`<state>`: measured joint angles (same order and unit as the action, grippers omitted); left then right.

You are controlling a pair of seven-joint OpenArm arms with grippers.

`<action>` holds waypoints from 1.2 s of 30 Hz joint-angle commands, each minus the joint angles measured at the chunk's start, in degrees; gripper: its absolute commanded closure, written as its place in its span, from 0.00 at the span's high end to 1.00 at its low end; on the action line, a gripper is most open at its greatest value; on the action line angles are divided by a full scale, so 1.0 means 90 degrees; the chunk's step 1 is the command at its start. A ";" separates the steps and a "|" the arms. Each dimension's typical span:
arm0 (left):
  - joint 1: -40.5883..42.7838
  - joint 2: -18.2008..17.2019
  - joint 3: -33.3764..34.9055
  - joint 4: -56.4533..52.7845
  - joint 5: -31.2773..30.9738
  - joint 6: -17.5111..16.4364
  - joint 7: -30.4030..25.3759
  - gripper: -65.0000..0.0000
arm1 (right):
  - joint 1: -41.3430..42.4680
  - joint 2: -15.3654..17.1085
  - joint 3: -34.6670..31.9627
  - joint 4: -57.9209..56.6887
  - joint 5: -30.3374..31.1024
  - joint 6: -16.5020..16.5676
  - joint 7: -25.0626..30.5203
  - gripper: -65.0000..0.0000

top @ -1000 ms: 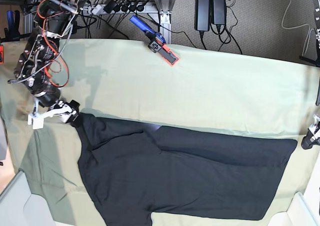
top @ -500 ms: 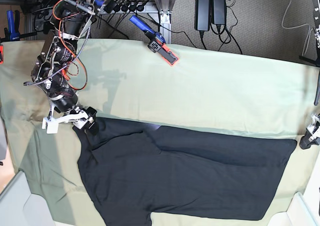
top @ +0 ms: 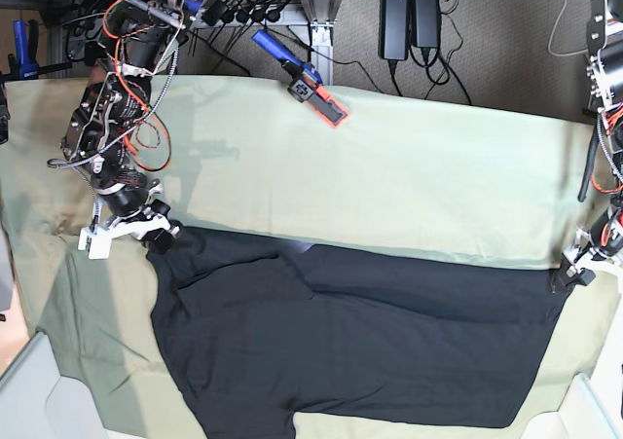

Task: Fold the T-shirt properly
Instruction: 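Pull both grippers apart to stretch the shirt flat lengthwise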

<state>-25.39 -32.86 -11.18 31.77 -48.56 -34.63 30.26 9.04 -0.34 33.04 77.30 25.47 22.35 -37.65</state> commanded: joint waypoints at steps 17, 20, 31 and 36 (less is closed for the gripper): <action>-0.0454 -0.0027 -0.0333 0.0100 0.0670 0.0874 -0.0233 0.63 | 0.0102 0.0039 -0.0019 0.0095 0.0097 0.0092 0.0007 0.00; -0.0454 0.0119 -0.0333 0.0100 0.0670 0.0877 -0.0243 0.63 | 0.0100 0.0039 -0.0019 0.0095 0.0097 0.0092 -0.0085 0.00; -0.0454 0.0408 -0.0330 0.0100 0.0714 0.1098 -0.0250 0.62 | 0.0068 0.0039 -0.0019 0.0095 0.0097 0.0092 -0.0226 0.00; -0.0454 0.0408 -0.0330 0.0100 0.1018 0.1088 -0.0427 0.21 | 0.0068 0.0039 -0.0019 0.0095 0.0189 0.0092 -0.0226 0.00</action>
<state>-28.01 -28.23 -14.00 31.77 -38.76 -25.02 27.35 8.71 -0.32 32.97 77.30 26.00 22.33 -40.36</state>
